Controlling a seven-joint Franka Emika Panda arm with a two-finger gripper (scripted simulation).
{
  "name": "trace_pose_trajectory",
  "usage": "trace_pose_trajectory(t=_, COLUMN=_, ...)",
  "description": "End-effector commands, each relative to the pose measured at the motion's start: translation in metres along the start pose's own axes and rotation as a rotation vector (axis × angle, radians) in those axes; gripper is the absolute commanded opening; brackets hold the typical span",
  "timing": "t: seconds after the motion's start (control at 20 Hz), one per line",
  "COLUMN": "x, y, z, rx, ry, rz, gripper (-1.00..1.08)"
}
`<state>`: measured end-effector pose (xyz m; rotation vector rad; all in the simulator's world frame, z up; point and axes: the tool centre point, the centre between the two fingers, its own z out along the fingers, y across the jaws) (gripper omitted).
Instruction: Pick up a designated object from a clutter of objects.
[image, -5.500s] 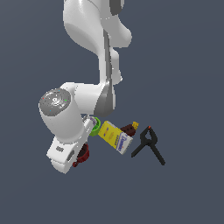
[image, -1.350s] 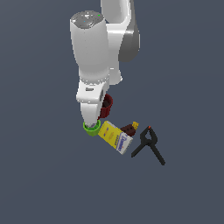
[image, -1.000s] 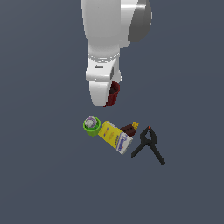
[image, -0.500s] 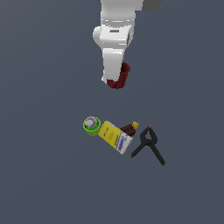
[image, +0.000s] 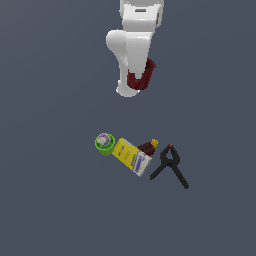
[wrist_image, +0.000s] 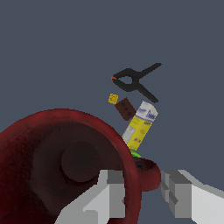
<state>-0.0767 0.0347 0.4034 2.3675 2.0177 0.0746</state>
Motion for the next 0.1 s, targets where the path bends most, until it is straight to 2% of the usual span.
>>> trace_pose_trajectory(t=0.0, x=0.001, y=-0.001, z=-0.0039, rx=-0.001, ry=0.0, rz=0.001, gripper=-1.0)
trace_pose_trajectory(t=0.05, x=0.001, y=-0.001, z=-0.0041, rx=-0.001, ry=0.0, rz=0.001, gripper=-1.0)
